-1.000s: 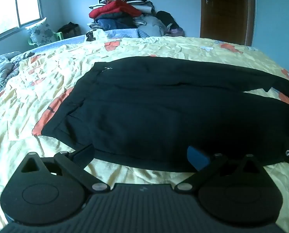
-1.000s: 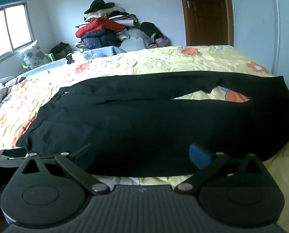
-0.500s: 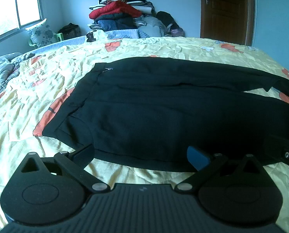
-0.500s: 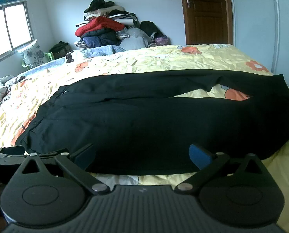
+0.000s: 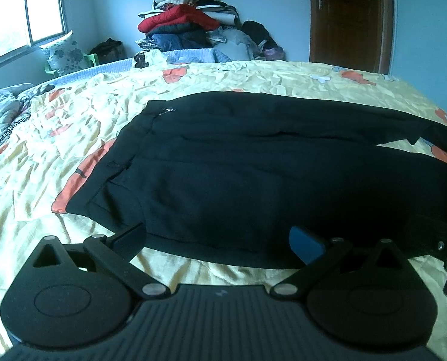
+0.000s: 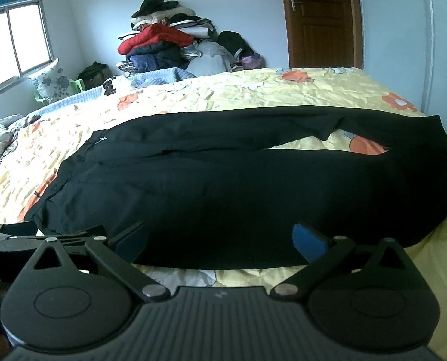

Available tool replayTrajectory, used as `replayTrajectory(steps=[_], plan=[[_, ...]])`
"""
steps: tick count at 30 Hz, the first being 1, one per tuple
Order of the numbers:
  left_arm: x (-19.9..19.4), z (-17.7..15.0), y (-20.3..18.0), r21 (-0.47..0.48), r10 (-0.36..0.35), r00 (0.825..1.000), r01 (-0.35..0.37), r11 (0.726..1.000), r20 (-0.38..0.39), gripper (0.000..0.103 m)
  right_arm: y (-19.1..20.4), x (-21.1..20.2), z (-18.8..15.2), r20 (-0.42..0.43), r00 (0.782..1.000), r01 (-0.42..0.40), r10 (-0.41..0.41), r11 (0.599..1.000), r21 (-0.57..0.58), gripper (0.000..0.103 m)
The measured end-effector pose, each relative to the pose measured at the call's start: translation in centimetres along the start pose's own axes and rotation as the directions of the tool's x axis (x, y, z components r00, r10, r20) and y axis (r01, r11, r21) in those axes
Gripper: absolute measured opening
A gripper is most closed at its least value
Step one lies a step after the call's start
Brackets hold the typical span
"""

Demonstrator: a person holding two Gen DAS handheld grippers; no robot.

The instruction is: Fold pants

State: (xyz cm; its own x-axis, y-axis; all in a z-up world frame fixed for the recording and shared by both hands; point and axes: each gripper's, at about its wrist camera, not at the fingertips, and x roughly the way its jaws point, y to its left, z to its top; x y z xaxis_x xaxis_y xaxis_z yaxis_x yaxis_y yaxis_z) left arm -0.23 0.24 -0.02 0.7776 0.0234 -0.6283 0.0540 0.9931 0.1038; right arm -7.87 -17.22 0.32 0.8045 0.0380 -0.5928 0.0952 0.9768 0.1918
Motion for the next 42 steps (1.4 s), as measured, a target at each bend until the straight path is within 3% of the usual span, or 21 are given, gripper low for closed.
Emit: replayTrajectory(steps=[29,42], plan=[[0.3,-0.2,0.2,-0.007,0.0,1.0,0.0,1.0,-0.007,0.103,0.2,0.5,-0.1,-0.017,1.0,-0.013,0.013,1.0,-0.017,0.103],[1.6,0.6,1.4,-0.016,0.003,1.0,-0.003,1.0,-0.002,0.103,0.9,2.4,2.1,0.0,0.998,-0.068,0.069,0.992,-0.111,0.103]])
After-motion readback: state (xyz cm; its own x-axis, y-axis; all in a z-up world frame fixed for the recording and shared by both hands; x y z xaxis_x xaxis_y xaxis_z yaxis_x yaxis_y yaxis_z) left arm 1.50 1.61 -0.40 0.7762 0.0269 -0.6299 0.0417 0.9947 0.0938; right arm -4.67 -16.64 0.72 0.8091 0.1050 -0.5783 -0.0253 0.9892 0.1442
